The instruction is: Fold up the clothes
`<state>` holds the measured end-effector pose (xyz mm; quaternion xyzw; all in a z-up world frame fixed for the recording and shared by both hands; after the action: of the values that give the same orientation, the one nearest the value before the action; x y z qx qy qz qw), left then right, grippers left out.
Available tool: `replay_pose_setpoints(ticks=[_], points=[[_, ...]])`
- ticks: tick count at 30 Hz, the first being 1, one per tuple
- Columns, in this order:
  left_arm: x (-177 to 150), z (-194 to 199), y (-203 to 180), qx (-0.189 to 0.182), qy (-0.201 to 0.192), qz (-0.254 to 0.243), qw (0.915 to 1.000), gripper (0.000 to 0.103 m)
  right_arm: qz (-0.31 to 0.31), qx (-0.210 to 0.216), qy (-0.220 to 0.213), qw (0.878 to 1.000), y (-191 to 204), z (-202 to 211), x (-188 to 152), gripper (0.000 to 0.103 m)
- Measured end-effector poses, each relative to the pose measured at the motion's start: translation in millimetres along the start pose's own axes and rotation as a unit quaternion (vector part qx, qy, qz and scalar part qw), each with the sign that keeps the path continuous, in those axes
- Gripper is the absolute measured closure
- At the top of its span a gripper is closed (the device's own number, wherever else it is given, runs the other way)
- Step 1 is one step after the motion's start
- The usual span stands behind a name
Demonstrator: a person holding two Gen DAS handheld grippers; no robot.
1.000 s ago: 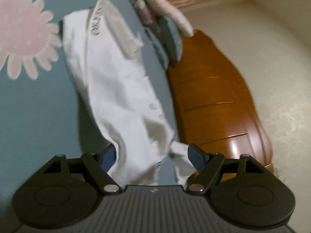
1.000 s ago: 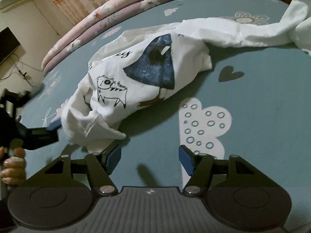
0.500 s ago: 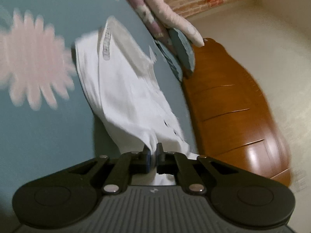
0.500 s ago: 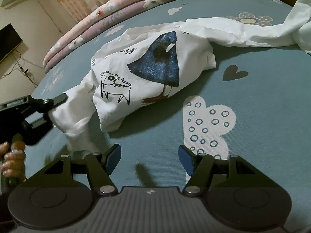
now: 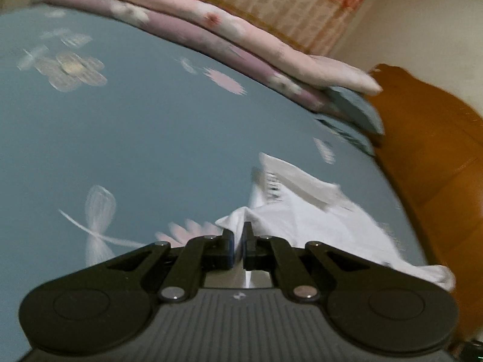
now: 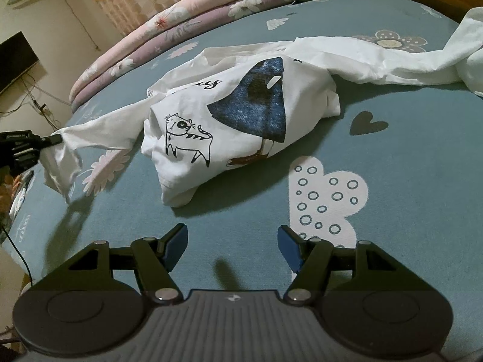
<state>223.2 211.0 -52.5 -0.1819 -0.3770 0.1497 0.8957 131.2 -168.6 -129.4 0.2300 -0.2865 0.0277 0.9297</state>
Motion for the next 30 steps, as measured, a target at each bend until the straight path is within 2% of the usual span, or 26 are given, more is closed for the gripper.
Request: replay_pose_setpoints(ticks=[5, 12, 20, 26, 30], points=[[27, 3, 24, 0.067, -0.009, -0.018, 0.9975, 0.101, 0.004, -0.004, 0.003, 1.0, 3, -3, 1, 0.029], [61, -3, 51, 0.136, -0.02, -0.028, 0.9901, 0.101, 0.009, -0.012, 0.011, 1.0, 8, -9, 3, 0.029], [94, -22, 83, 0.18, -0.014, -0.018, 0.9835, 0.101, 0.011, -0.029, 0.019, 0.999, 9, -14, 7, 0.029], [99, -43, 99, 0.193, 0.002, -0.017, 0.9811, 0.101, 0.01, -0.043, 0.021, 0.999, 9, -18, 12, 0.029], [92, -50, 105, 0.202, 0.026, -0.03, 0.9786, 0.091, 0.011, -0.044, 0.018, 0.999, 11, -20, 16, 0.029]])
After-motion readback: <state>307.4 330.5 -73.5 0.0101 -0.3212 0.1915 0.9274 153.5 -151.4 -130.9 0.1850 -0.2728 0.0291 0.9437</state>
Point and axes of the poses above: each gripper's, at about its wrist camera, not at the fingertips, and z roughly against the way its jaws point, y to its left, x to its top, the point moved 1 cm from there along -z, roughly the way its jaws point, and after that the axes turned 4 degrees about y, right-handed, at the moved point
